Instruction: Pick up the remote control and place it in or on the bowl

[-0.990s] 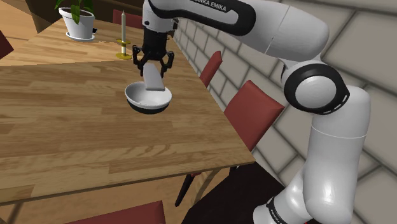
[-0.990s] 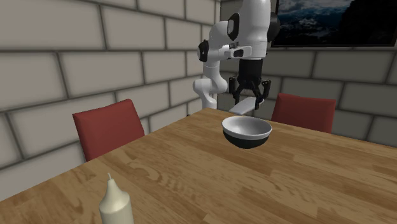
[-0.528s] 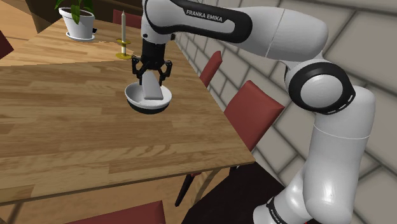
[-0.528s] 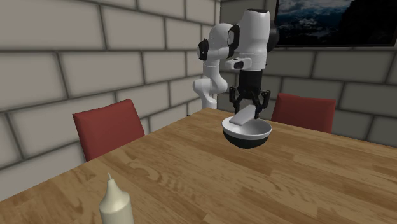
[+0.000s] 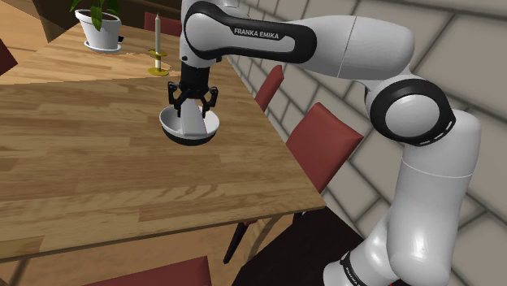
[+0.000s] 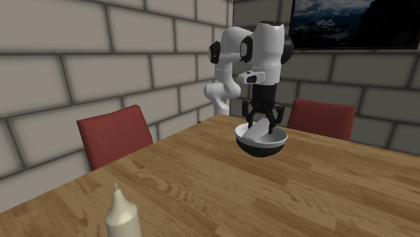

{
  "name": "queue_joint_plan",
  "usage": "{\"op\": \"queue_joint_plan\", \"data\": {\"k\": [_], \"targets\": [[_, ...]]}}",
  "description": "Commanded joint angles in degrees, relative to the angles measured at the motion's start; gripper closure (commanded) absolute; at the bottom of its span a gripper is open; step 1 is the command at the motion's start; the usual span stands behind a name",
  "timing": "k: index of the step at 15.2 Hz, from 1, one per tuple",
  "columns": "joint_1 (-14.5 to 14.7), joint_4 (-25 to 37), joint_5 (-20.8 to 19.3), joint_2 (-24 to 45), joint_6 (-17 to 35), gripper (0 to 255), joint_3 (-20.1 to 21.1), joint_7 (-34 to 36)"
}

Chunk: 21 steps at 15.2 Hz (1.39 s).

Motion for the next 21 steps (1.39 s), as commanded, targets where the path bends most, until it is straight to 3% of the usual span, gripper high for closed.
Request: {"op": "queue_joint_plan", "data": {"k": [1,4,5,10,14,21], "targets": [[0.01,-0.03,-0.01,0.01,0.08,255,0.0,0.01],[0.01,-0.03,-0.01,0.01,0.08,255,0.0,0.01],[0.01,-0.03,-0.01,0.02,0.08,0,0.0,0.01],[0.01,-0.03,-0.01,0.02,0.08,0,0.0,0.01],[0.58,9.33,-0.18,1.33,-7.96,0,0.05,-0.1],[0.58,9.34,-0.18,1.33,-7.96,0,0.05,-0.1]]}}
